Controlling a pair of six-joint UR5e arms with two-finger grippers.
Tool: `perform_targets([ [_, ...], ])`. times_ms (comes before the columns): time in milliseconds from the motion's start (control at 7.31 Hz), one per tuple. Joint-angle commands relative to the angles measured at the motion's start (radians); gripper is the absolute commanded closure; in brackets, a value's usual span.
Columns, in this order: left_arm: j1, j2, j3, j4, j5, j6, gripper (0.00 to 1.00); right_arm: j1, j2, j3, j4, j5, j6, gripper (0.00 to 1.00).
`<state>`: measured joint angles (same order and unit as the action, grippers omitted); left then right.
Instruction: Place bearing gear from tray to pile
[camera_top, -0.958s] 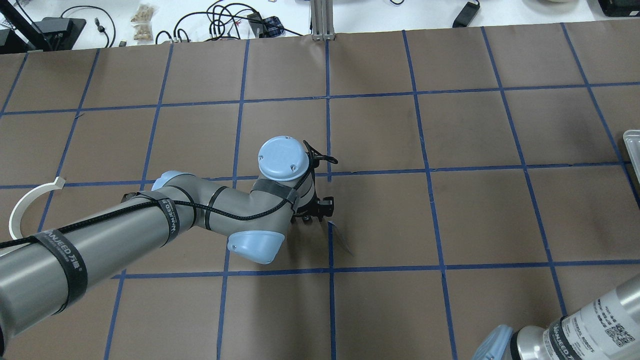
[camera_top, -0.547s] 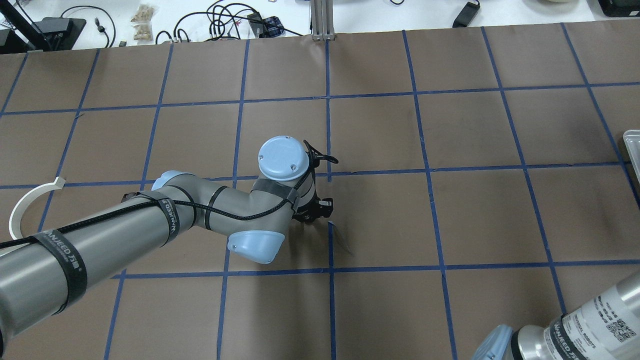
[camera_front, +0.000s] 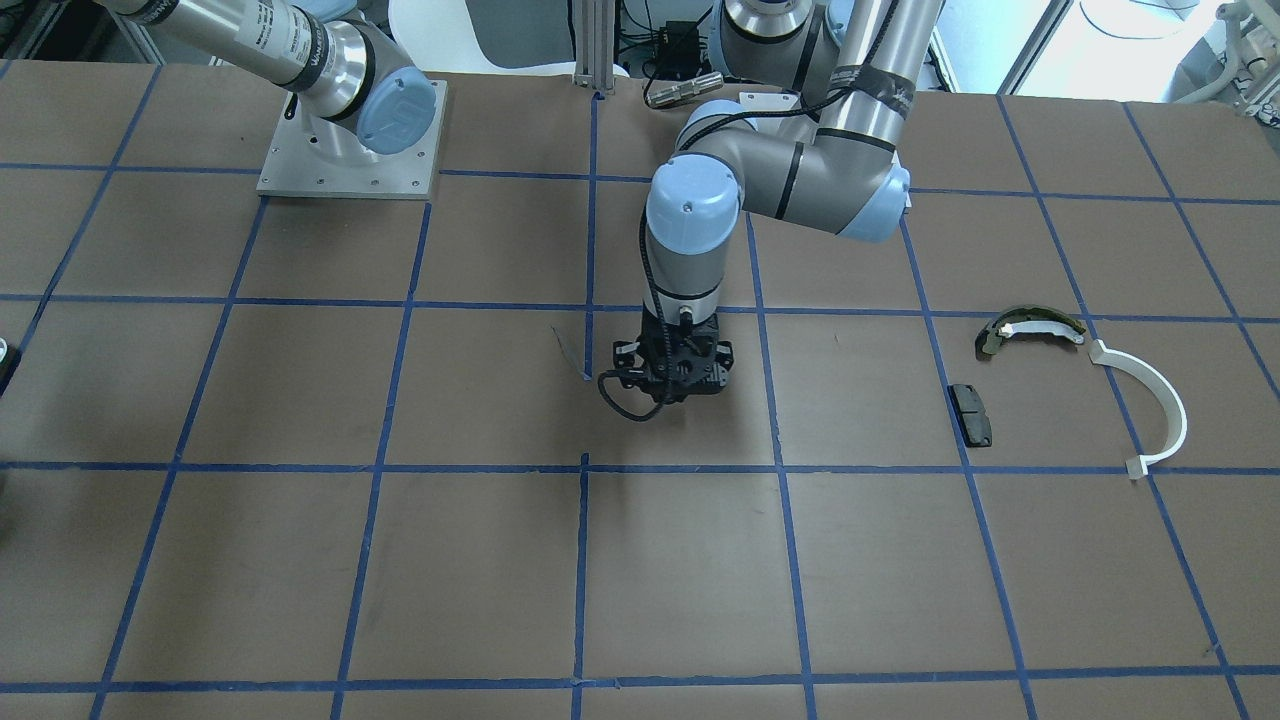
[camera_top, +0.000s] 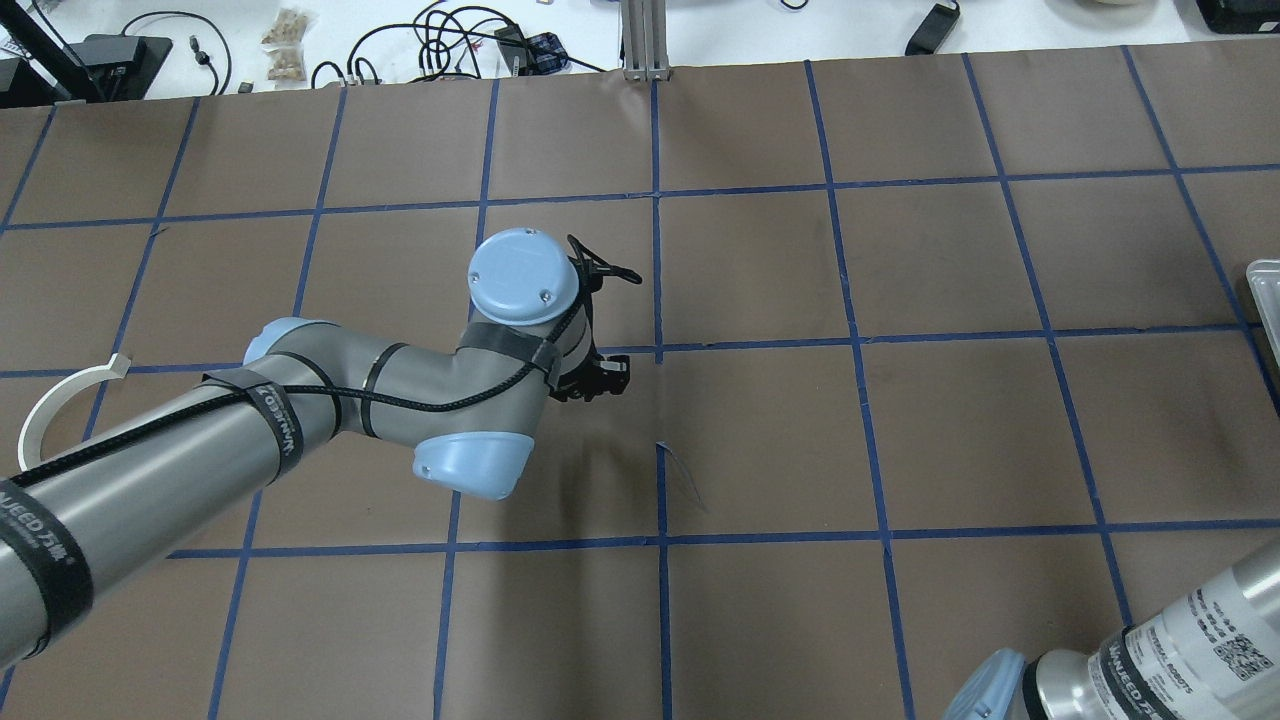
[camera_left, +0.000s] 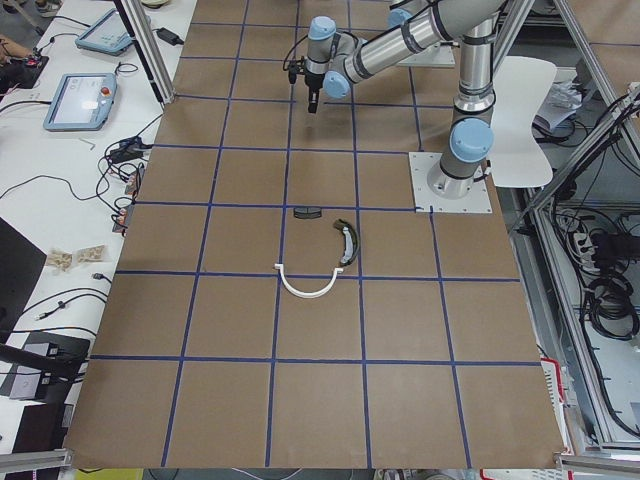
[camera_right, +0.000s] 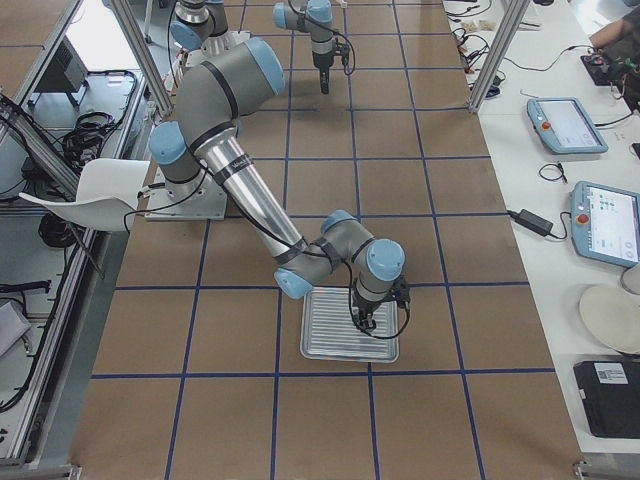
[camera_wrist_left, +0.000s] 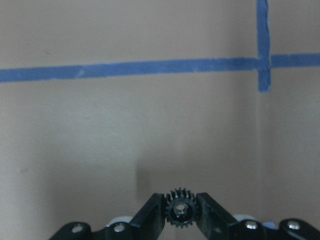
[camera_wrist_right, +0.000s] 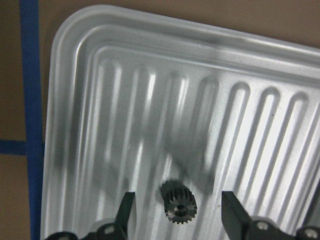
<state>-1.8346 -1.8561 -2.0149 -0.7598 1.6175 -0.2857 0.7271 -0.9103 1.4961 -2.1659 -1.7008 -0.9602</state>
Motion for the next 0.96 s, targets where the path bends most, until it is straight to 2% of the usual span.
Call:
perform_targets([
  [0,0.217,0.06,0.007,-0.14,0.005,0.168,1.0,0.0,0.004,0.001,0.0,-0.003,0.0,0.82],
  [137,0.315,0.084,0.004,-0.176,0.004,0.263,1.0,0.0,0.002,0.001,0.001,-0.005,-0.003,1.0],
  [547,0.555,0.087,-0.005,-0.188,0.008,0.541,1.0,0.0,-0.025,-0.007,0.027,-0.057,-0.005,1.0],
  [821,0.723,0.066,-0.037,-0.173,0.005,0.717,1.0,0.034,-0.126,0.003,0.177,-0.028,0.026,1.0],
])
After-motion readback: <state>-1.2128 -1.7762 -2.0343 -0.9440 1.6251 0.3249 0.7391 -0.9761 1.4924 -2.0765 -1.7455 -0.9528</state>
